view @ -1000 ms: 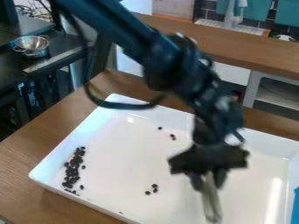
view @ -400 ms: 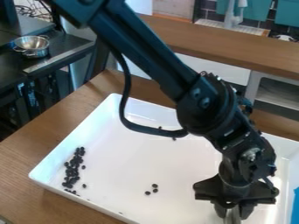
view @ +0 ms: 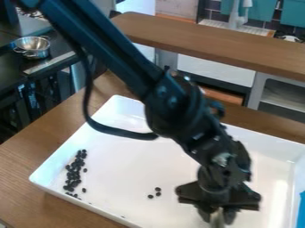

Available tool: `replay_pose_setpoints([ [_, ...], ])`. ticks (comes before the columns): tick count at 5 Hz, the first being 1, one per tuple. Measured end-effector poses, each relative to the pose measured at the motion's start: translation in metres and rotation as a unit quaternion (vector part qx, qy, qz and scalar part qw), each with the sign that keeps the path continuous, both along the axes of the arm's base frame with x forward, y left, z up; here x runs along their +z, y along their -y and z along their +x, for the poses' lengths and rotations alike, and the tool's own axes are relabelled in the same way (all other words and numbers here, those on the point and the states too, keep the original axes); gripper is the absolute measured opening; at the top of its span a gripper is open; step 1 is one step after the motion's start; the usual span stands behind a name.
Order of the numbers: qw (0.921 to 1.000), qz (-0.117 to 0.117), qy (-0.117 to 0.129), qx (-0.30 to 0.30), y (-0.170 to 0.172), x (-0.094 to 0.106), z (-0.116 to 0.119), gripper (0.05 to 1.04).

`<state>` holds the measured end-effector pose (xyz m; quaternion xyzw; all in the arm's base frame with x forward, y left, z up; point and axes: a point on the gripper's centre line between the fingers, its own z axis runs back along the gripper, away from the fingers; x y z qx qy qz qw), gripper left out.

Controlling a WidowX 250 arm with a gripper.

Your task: Sweep into pile

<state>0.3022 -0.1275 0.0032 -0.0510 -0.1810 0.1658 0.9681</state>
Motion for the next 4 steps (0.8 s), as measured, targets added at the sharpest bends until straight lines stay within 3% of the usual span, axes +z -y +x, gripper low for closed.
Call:
replay_pose_setpoints([
  [3, 0.9985, 0.04, 0.031, -0.024, -0.088, -0.002, -0.008, 0.351],
  [4, 0.998, 0.053, 0.015, -0.031, -0.123, -0.003, -0.023, 0.351],
])
